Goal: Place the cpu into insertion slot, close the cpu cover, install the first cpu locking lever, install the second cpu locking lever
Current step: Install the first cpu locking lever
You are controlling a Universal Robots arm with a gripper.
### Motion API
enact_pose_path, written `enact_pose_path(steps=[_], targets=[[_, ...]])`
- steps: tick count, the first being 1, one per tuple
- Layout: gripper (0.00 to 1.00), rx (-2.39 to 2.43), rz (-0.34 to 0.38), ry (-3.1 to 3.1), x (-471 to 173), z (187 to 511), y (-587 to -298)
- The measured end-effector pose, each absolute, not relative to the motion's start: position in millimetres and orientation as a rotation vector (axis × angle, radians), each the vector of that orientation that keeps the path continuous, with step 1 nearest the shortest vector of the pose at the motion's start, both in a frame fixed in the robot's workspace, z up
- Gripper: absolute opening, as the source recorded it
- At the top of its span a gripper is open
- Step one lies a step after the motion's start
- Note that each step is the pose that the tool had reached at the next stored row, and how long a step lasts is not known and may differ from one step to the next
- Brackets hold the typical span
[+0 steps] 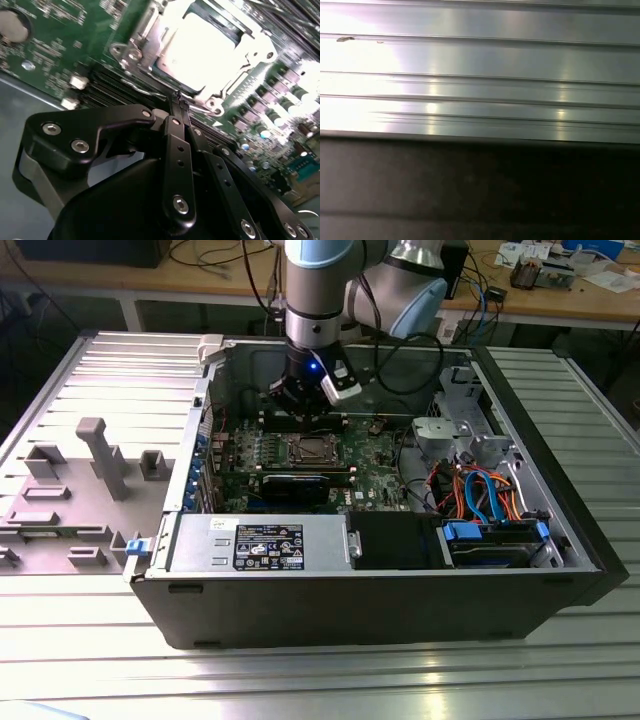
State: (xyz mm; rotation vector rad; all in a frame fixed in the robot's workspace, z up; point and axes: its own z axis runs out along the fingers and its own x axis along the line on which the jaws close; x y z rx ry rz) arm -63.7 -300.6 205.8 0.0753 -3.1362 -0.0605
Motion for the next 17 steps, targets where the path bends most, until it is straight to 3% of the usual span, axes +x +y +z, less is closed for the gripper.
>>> enact_pose_path(steps=[17], targets=[[0.11, 0.075, -0.060, -3.134, -53.4, 203.5, -303.1]])
